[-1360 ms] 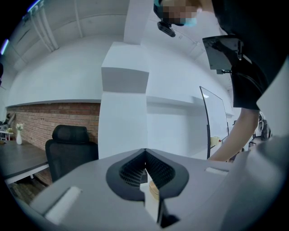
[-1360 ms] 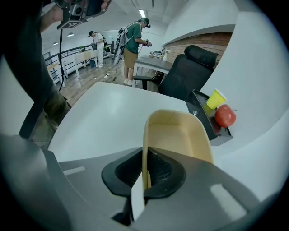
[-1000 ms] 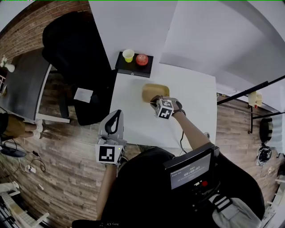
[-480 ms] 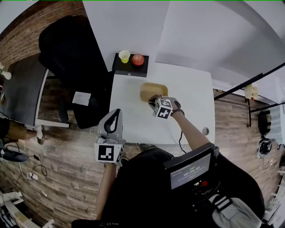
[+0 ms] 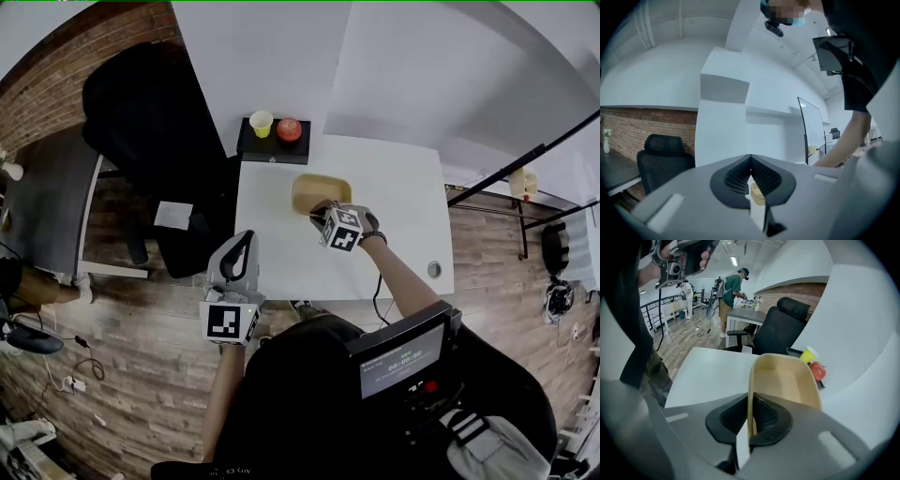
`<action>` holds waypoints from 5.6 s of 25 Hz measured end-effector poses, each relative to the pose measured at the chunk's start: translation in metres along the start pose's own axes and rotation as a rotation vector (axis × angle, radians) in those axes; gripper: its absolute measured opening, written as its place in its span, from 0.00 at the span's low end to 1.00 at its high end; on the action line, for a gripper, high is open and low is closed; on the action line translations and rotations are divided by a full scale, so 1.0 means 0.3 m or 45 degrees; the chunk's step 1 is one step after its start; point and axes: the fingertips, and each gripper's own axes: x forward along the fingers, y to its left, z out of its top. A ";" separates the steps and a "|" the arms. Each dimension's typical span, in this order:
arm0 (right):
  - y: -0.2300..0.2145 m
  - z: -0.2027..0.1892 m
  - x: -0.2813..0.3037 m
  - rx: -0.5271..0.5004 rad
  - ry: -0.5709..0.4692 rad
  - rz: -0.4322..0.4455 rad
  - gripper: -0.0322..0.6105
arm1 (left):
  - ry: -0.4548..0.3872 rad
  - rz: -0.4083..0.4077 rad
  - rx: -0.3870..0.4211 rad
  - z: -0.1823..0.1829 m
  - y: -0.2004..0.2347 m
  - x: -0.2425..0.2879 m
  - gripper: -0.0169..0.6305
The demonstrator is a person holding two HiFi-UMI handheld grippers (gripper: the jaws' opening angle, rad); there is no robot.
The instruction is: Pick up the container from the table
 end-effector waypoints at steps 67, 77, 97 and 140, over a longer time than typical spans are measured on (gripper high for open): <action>-0.049 0.469 -0.481 0.316 -0.508 -0.357 0.09 | -0.098 -0.248 0.032 0.118 -0.006 -0.030 0.02; -0.073 0.538 -0.574 0.362 -0.632 -0.404 0.08 | -0.107 -0.262 0.047 0.127 0.001 -0.018 0.02; -0.100 0.698 -0.848 0.506 -1.013 -0.424 0.08 | -0.145 -0.263 0.036 0.184 0.011 -0.002 0.02; 0.081 0.565 -0.865 0.775 -1.293 -0.493 0.08 | -0.098 -0.315 0.013 0.094 -0.079 0.047 0.02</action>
